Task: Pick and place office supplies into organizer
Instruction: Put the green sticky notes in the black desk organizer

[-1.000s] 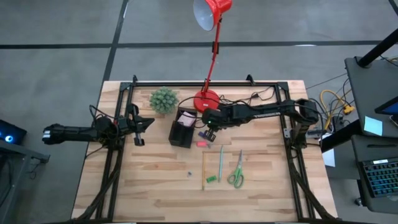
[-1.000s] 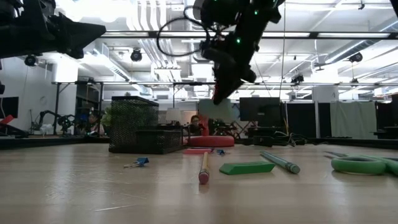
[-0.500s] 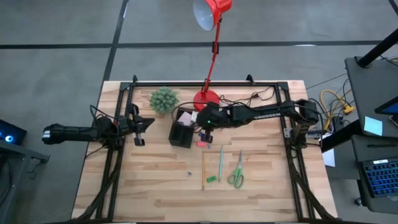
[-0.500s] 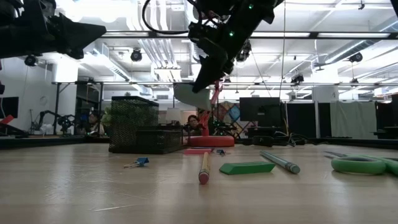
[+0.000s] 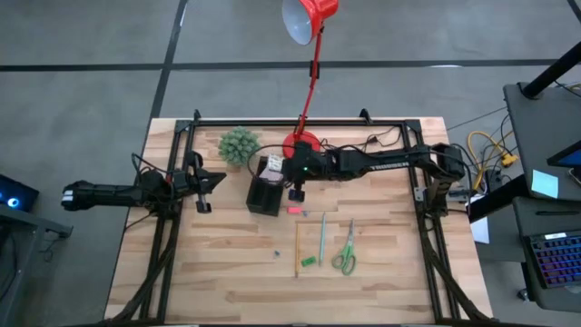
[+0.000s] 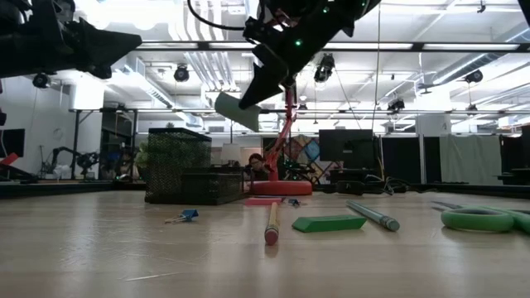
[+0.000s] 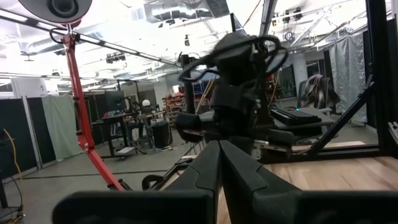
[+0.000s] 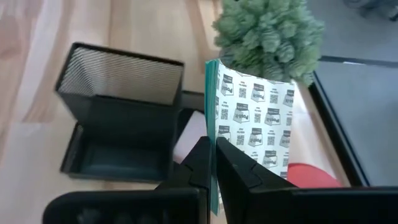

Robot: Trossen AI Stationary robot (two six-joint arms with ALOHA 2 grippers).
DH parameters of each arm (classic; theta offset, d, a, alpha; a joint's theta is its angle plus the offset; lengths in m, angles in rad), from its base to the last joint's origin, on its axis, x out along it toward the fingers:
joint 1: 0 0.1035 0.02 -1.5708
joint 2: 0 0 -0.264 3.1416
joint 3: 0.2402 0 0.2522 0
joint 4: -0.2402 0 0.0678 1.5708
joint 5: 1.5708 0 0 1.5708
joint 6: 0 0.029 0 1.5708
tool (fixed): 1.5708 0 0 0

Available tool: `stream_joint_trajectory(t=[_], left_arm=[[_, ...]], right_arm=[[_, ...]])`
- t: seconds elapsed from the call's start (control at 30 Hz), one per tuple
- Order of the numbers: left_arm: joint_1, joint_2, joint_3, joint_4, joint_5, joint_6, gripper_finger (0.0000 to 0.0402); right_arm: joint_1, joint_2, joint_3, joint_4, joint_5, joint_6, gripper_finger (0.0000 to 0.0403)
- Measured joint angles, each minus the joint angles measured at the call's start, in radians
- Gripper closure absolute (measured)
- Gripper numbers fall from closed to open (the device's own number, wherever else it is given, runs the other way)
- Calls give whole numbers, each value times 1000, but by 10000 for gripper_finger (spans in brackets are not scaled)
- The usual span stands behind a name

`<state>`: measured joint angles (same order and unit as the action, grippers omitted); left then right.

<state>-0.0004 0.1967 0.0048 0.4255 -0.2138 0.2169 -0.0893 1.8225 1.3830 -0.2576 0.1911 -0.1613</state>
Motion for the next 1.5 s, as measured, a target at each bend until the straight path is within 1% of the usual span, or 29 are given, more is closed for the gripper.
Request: stream_joint_trajectory(t=[0.23,0.47,0.63,0.77,1.1,1.5], left_arm=[[0,0,0,0,0,0,402],[0,2,0,1,0,0,402],[0,2,0,1,0,0,402],[0,2,0,1,0,0,402],[0,6,0,0,0,0,402],[0,6,0,0,0,0,402]], right_arm=[[-23,43,2,65,-8,3,394],[-31,64,1,70,-8,17,394],[-33,114,1,123,-8,22,394],[-41,153,3,127,-9,40,394],[-48,190,9,144,-9,49,394],[-49,190,17,167,-8,46,394]])
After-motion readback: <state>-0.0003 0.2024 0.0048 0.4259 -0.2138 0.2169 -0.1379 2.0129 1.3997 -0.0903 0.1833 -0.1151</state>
